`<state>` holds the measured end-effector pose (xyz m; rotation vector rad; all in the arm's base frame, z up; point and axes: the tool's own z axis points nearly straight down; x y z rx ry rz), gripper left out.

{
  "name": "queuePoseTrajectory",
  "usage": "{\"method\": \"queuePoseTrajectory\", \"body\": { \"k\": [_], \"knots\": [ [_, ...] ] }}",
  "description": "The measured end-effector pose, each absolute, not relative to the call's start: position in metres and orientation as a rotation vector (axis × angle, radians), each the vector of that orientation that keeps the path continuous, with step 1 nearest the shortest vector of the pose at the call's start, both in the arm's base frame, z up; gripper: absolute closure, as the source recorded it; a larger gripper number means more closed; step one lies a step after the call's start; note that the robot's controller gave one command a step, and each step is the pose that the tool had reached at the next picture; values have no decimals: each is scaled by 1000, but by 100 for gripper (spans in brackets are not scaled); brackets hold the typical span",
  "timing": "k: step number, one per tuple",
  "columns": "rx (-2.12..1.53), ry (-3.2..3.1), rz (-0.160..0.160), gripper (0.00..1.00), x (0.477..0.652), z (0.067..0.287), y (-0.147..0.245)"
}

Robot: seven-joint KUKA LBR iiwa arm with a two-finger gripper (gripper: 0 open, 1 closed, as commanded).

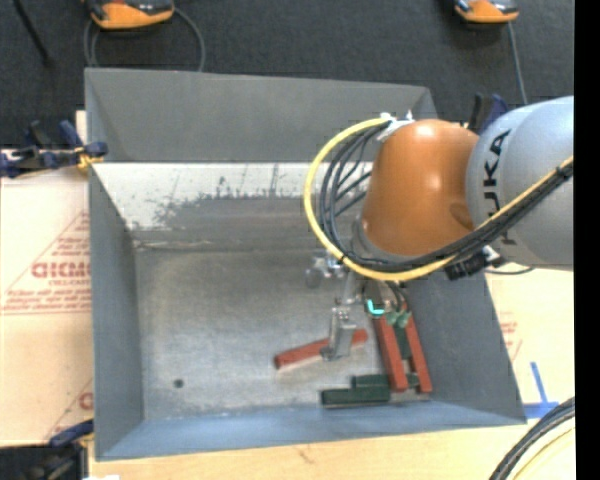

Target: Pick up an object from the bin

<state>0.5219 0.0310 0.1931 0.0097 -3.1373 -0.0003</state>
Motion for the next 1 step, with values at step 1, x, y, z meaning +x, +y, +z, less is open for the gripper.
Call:
{"method": "queuePoseTrajectory", "body": {
  "k": [1],
  "knots": [
    [5,-3136,0,0,506,71,24]
  ]
}}
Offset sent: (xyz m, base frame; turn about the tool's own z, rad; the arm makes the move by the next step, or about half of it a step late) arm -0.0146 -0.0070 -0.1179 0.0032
